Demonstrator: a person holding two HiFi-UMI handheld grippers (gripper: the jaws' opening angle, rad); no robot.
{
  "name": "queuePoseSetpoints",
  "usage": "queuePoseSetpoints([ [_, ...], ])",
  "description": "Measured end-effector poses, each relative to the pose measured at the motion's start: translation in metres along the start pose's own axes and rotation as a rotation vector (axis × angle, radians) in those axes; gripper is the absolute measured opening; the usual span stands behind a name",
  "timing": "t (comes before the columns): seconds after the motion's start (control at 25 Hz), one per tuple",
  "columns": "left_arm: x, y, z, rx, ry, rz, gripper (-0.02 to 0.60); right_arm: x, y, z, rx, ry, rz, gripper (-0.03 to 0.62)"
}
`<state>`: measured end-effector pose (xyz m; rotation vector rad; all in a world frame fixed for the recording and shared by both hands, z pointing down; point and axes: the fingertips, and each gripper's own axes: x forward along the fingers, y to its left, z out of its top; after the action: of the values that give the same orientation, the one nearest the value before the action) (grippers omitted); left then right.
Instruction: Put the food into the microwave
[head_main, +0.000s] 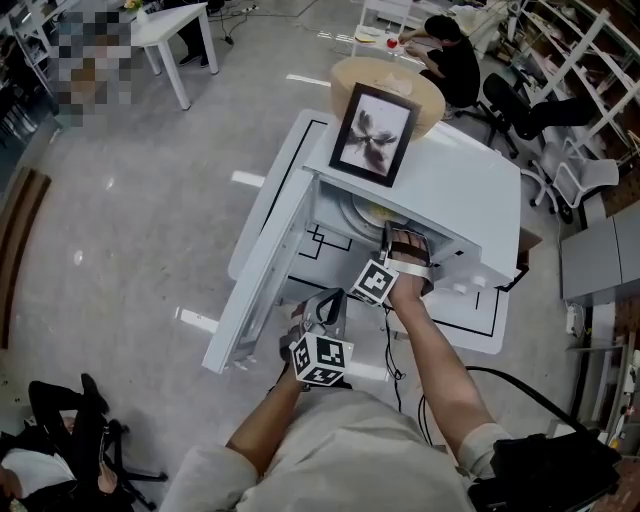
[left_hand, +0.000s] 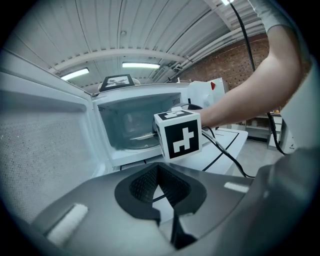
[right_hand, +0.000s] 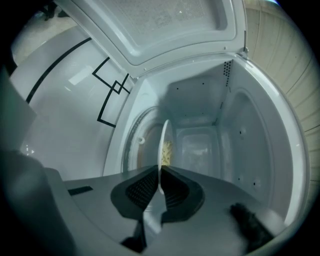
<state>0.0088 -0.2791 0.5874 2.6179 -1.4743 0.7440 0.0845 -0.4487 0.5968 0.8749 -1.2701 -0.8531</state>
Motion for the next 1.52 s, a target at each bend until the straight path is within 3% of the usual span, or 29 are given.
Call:
queuePoseSetpoints([
  [0.2,-0.003,0.003,0.01,-0.021,-0.019,-0.01,0.006,0.006,0.0,0.001,0.063,0.011,0.047,0.026],
  [0.48,-0.003,0.001,0.008,-0.053,-0.007,-0.039,0.006,0.002,-0.003,0.013,0.545,-0.105,0.309,0.093],
  [0.68,-0.001,-0.002,0.005,-0.087,-0.003,-0.067,0.006,0.0,-0.008,0.017,0.792,-0.172,0.397,0.141],
  [0.88,0.001,0.002,0.002,-0.135,-0.001,-0.075,0.006,-0.004,-0.015,0.019,0.989,-0.254,0.412,0.163],
  [1.16,0.0,0.006,0.001,-0.174,0.0,-0.074,0.006,-0.023,-0.029,0.015,1.107,-0.35,0.325,0.163],
  [1.4,-0.006,0.018,0.006,-0.205,-0.005,-0.044,0.006,-0.079,-0.044,0.003,1.2,-0.486,0.273,0.161],
  [1.44,-0.008,0.02,0.009,-0.213,-0.012,-0.039,0.006,-0.09,-0.047,-0.002,1.212,-0.501,0.256,0.149],
  [1.52,-0.013,0.022,0.018,-0.22,-0.033,-0.037,0.006,-0.114,-0.049,-0.011,1.242,-0.53,0.235,0.012],
])
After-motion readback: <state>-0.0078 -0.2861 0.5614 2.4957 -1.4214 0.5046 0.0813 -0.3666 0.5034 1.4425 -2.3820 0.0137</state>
